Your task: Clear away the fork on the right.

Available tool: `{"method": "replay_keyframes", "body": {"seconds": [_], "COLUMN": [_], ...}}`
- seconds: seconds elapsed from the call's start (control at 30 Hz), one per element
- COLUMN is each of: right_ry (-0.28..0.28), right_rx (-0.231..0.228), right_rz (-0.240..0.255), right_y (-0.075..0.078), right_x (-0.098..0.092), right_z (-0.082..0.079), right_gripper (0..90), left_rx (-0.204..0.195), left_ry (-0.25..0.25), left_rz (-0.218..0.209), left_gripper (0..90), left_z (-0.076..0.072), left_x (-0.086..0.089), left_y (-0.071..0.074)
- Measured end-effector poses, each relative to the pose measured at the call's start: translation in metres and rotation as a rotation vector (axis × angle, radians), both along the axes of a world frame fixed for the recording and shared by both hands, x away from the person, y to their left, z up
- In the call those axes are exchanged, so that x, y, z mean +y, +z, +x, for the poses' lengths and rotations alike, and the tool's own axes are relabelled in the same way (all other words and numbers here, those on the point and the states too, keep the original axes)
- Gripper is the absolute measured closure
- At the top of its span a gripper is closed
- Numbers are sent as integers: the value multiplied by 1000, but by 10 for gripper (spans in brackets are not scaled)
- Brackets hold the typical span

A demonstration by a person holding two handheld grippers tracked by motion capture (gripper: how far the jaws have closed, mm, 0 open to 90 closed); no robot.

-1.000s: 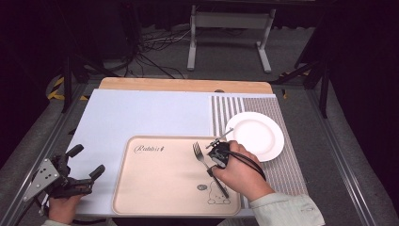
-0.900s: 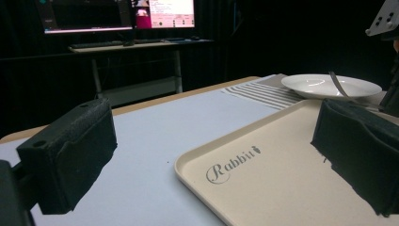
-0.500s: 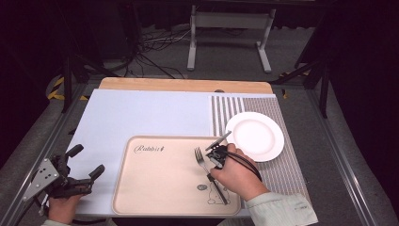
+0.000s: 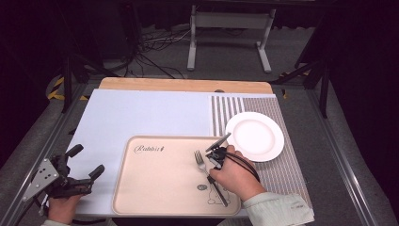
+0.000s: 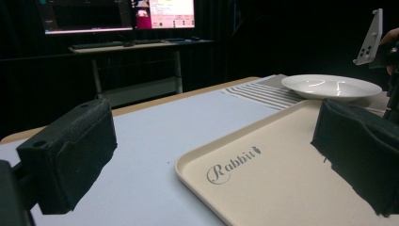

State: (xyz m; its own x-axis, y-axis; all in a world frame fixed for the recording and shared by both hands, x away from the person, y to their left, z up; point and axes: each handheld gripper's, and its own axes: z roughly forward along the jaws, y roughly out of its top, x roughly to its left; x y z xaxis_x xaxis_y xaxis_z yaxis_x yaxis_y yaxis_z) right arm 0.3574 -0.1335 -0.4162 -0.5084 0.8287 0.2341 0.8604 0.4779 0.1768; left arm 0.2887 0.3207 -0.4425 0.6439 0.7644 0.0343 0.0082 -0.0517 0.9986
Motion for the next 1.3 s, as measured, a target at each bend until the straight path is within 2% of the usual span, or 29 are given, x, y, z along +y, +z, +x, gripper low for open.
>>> {"method": "replay_keyframes", "body": {"seconds": [0.27,0.4,0.6,0.63,0.67,0.7,0.73,0.83,0.9,0.97,1.07,1.2,1.3], "right_ry": [-8,-14,15,42,42,49,62,116,188,238,299,357,395], "right_rx": [6,-5,-95,-139,-139,-189,-225,-288,-365,-410,-446,-470,-483], "right_rz": [-23,-5,40,53,53,76,98,153,178,198,217,193,176], "right_y": [-2,-2,9,11,11,12,12,12,11,11,8,-3,-9], "right_x": [-1,-2,-3,-3,-3,-2,-3,-3,-4,-5,-5,-2,0], "right_z": [0,0,-1,-2,-2,-3,-4,-4,-3,-3,-3,-3,-2], "right_gripper": [848,785,646,568,568,495,478,403,382,428,601,815,896], "left_rx": [1,1,2,2,2,2,2,1,2,2,3,1,0], "left_ry": [0,0,0,0,0,1,1,1,1,1,2,1,2], "left_rz": [0,0,-1,-1,-1,-1,-1,-2,-2,-2,-3,-1,-2], "left_gripper": [9,9,9,9,9,9,9,9,9,9,9,9,9], "left_z": [0,0,0,0,0,0,0,0,0,0,0,0,0], "left_x": [0,0,0,0,0,0,0,-1,-1,-1,-1,0,0], "left_y": [0,0,0,0,0,0,0,0,0,0,0,0,0]}}
